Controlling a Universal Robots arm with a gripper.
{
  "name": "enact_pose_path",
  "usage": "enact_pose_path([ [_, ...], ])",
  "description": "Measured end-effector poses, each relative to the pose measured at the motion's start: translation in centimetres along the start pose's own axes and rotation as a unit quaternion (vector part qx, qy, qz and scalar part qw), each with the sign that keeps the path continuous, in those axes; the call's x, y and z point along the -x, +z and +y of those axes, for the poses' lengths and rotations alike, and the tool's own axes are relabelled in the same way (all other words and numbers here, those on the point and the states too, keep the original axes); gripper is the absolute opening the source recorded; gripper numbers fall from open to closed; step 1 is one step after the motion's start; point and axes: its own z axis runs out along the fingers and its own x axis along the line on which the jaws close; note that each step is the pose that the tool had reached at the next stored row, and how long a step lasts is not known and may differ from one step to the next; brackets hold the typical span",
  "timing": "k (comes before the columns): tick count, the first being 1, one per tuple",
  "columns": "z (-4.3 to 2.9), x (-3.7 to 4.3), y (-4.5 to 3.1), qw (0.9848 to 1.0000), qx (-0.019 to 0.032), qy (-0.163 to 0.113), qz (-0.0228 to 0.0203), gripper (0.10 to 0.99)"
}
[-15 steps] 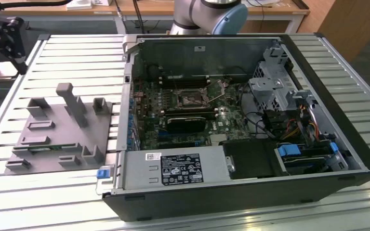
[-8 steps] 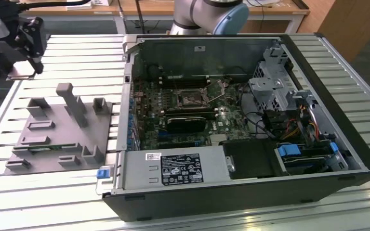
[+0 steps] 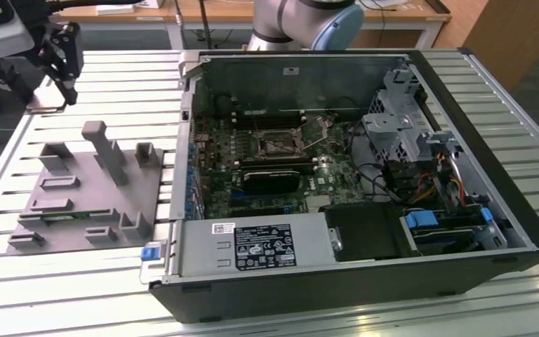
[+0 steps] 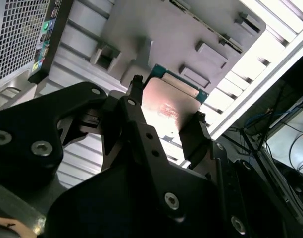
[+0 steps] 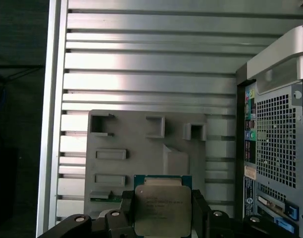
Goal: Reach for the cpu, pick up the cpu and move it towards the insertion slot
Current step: 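Pick up the cpu and move it towards the insertion slot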
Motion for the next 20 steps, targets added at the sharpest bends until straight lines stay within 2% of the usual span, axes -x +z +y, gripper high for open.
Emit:
enact_pose_path([
  [8, -0.03, 2.85, -0.03, 1.0, 0.0014, 0.0, -0.0001, 0.545],
  [20, -0.07, 5.93, -0.03, 1.0, 0.0014, 0.0, -0.0001, 0.545],
])
